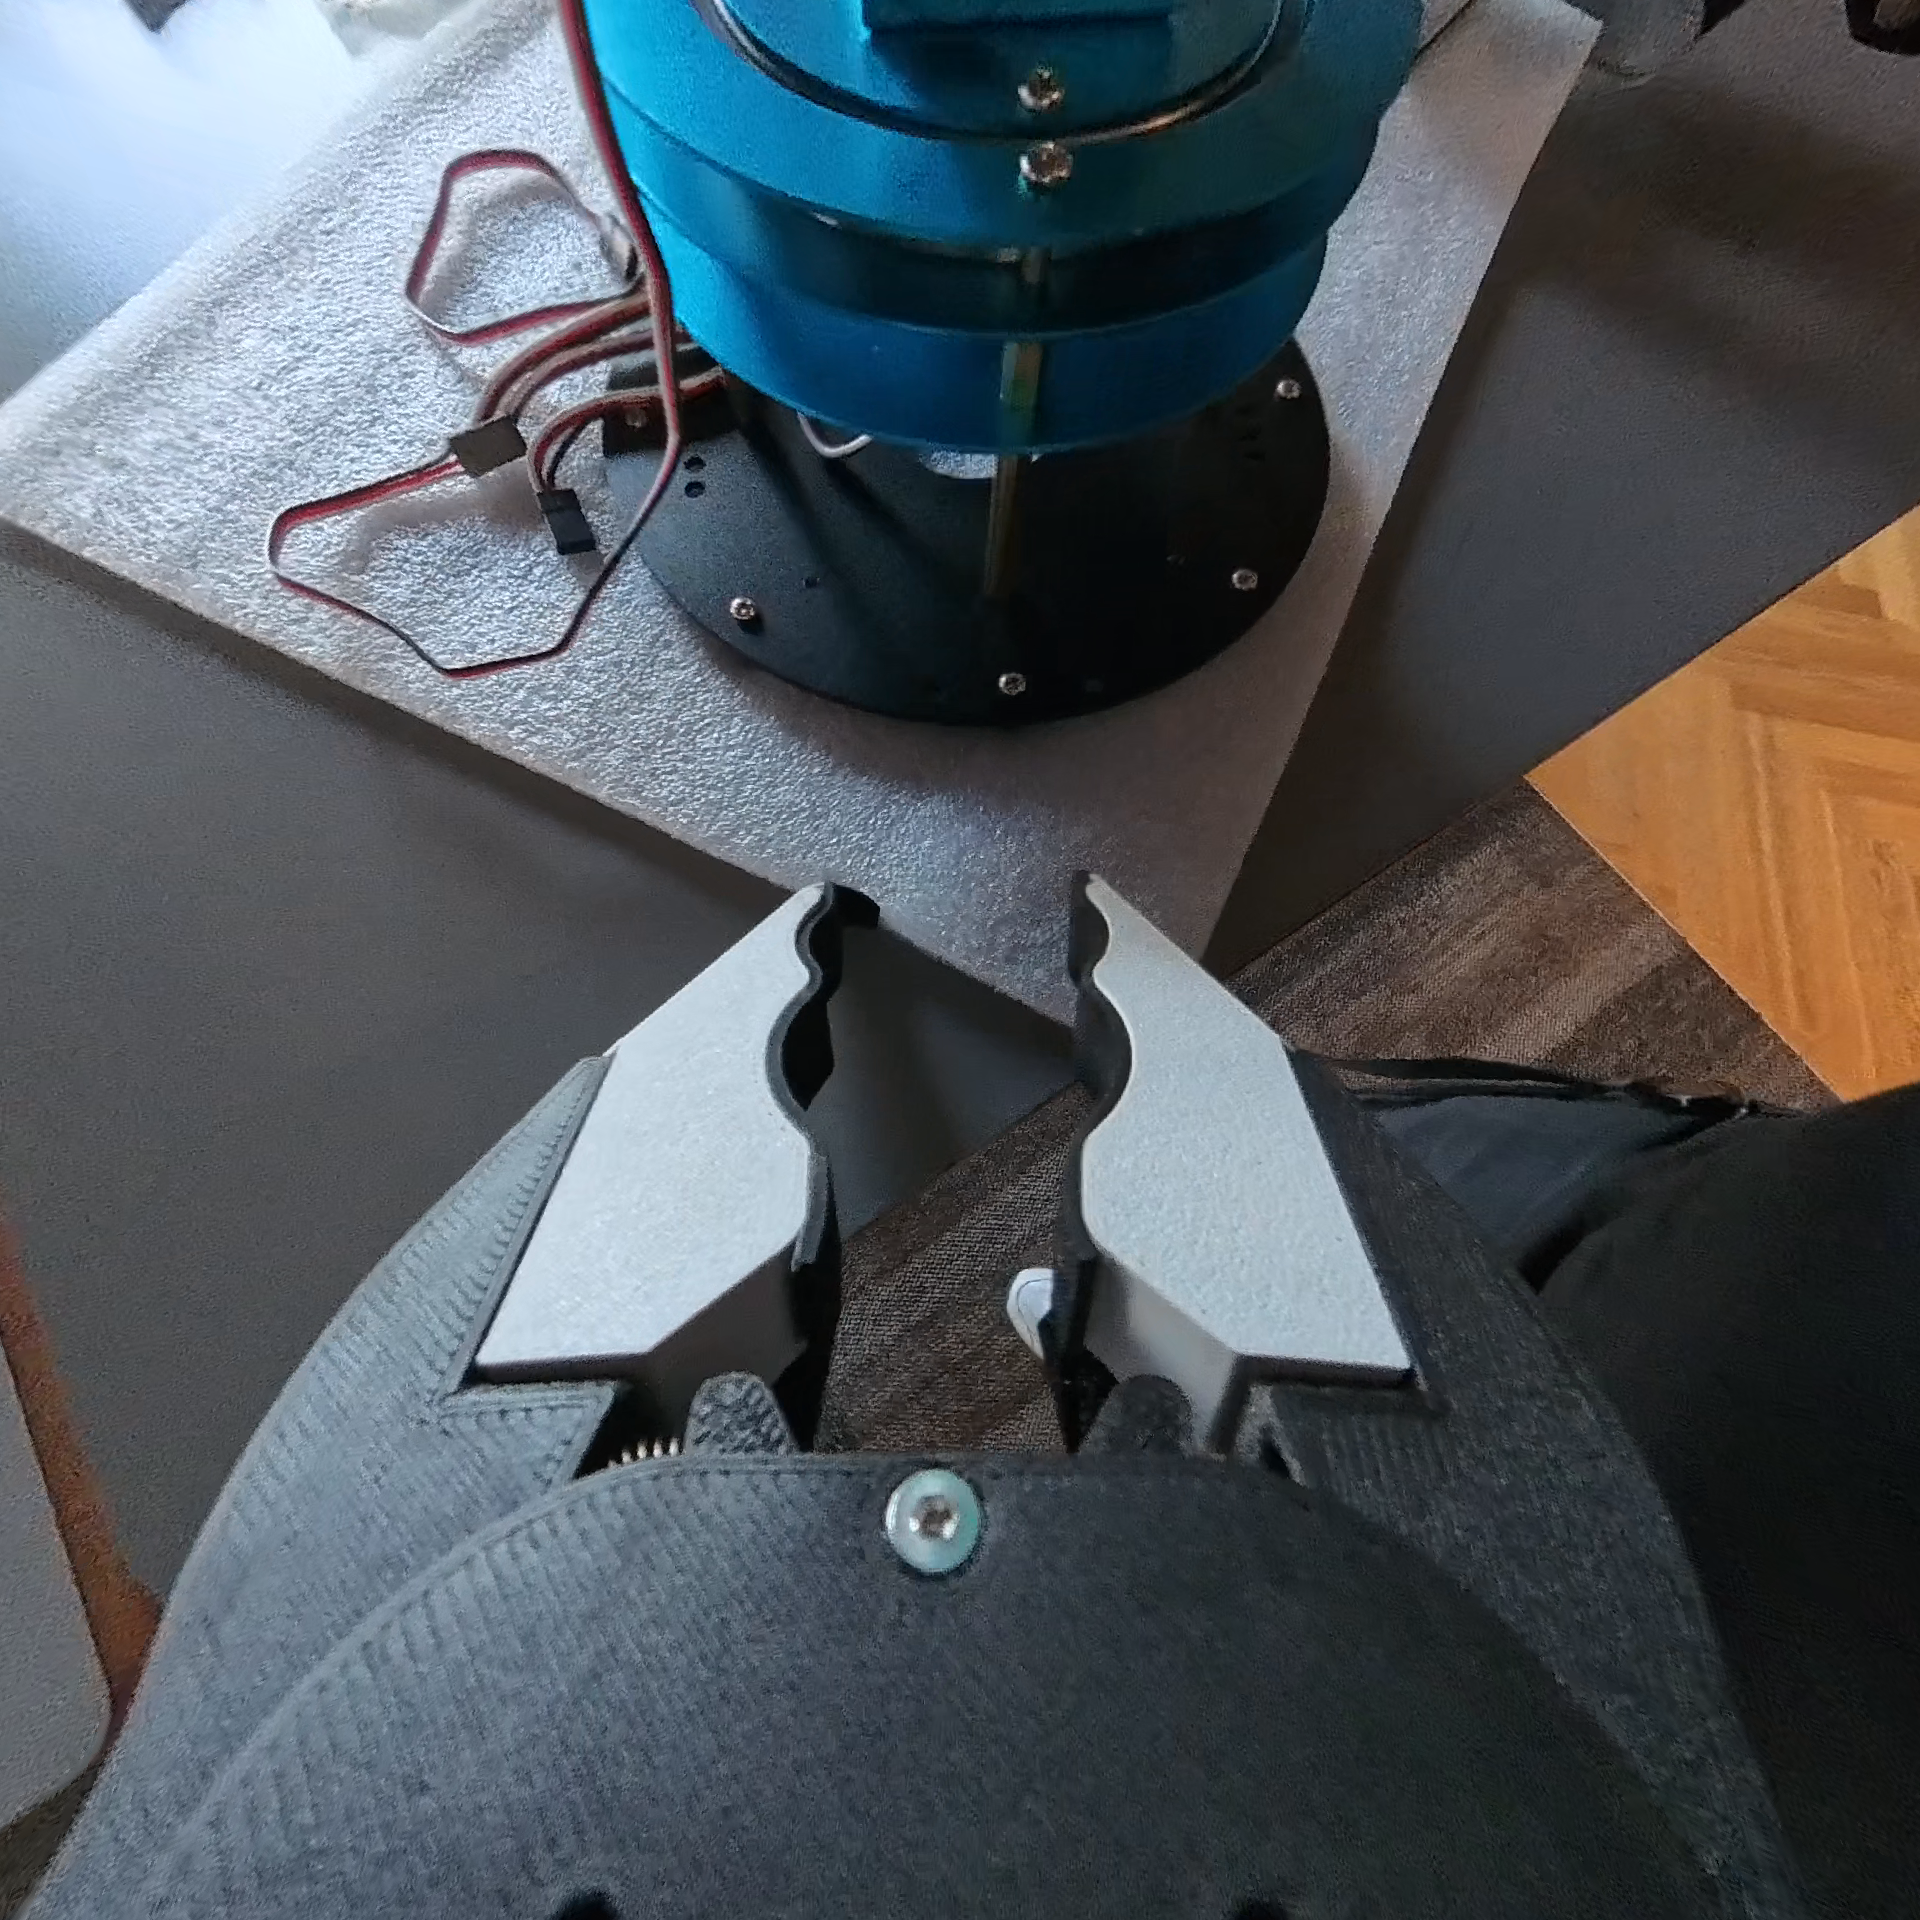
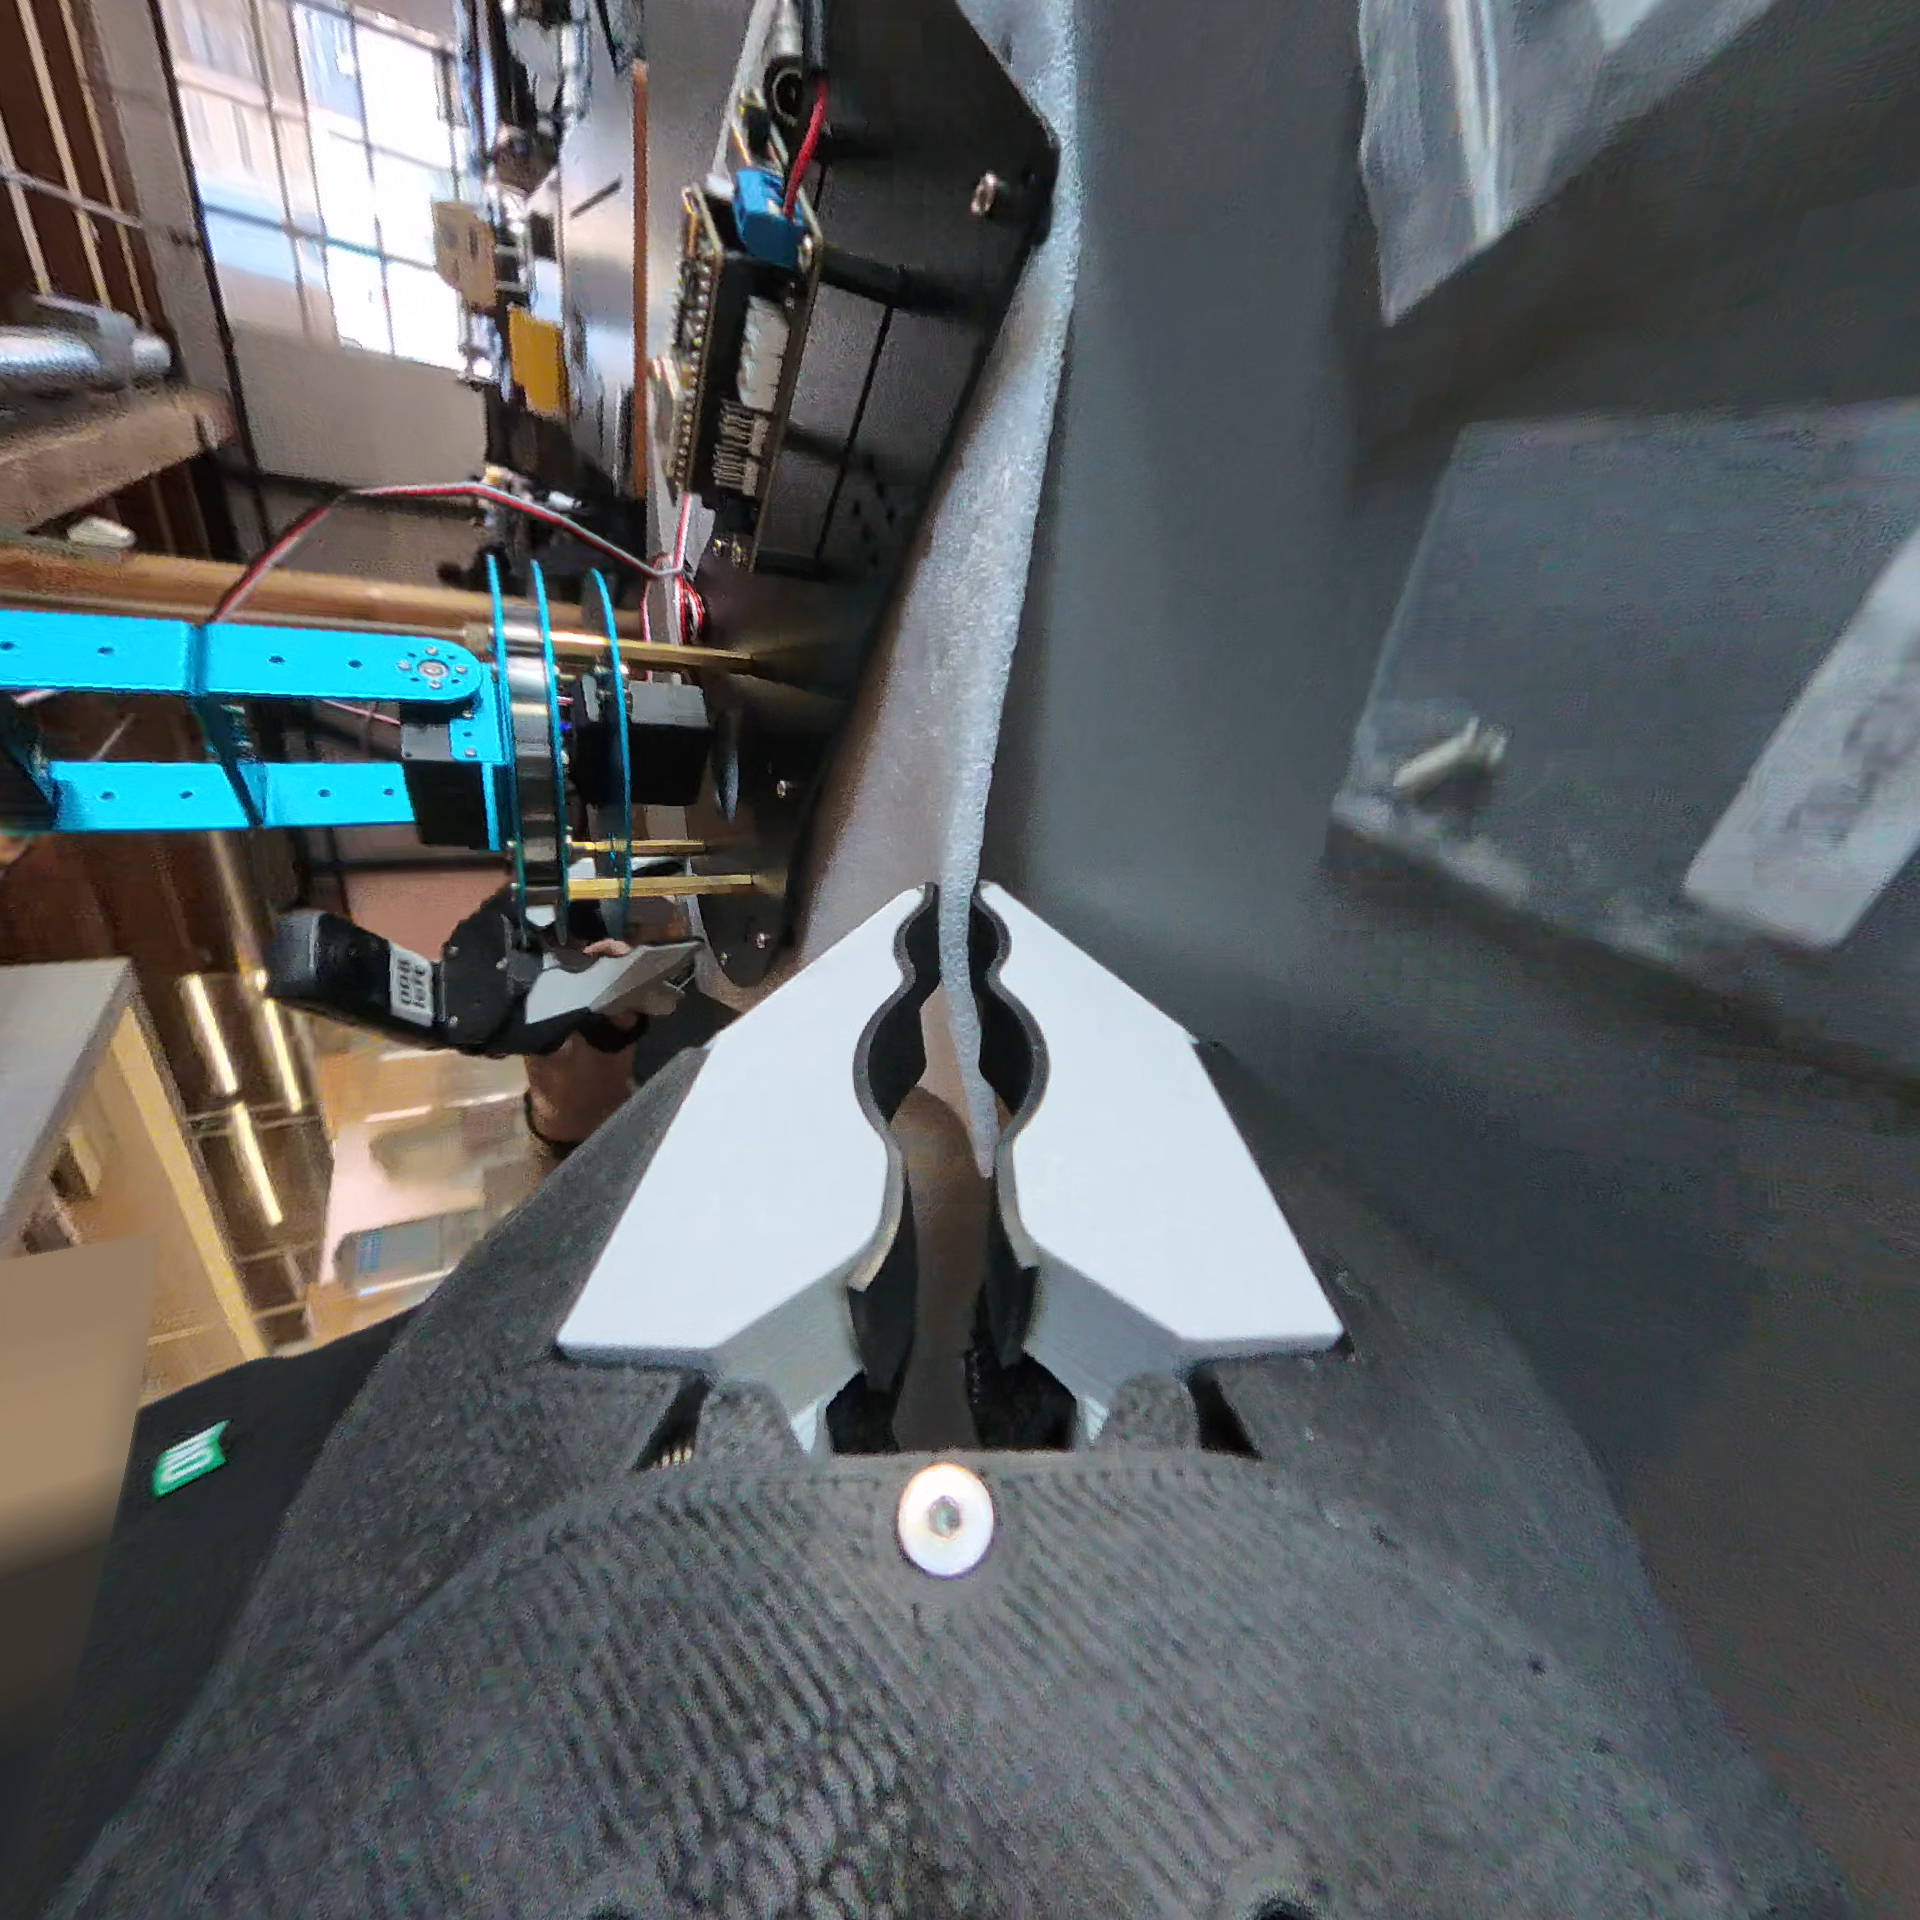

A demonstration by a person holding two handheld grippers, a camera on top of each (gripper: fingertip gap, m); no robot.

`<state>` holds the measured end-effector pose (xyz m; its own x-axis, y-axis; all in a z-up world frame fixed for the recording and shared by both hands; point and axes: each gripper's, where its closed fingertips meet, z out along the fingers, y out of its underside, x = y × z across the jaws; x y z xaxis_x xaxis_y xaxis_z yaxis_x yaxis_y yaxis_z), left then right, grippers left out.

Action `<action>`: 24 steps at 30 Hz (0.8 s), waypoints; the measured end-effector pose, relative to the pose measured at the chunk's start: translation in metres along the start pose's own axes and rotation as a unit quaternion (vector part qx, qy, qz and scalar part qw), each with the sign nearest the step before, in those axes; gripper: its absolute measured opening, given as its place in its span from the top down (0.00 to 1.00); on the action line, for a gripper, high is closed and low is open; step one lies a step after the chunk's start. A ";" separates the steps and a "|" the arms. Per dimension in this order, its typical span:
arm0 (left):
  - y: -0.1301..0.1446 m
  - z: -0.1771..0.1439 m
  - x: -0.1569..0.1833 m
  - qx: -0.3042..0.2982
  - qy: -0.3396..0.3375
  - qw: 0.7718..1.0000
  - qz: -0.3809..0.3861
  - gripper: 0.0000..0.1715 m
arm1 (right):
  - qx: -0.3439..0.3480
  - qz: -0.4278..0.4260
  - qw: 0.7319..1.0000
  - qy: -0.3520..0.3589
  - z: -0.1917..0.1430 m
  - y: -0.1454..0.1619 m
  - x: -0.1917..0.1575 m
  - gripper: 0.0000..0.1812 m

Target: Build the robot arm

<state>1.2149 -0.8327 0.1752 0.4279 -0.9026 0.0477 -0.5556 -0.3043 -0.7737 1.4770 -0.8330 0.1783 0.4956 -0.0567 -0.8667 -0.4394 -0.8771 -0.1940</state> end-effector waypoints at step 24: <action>0.009 -0.008 -0.052 -0.024 0.037 0.997 0.065 0.51 | 0.160 -0.019 0.977 0.139 0.012 0.088 -0.030 0.98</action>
<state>1.1813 -0.7909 0.1708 0.2966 -0.9550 -0.0037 -0.6381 -0.1953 -0.7448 1.4145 -0.9032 0.1818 0.6811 -0.1944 -0.7059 -0.6069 -0.6892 -0.3958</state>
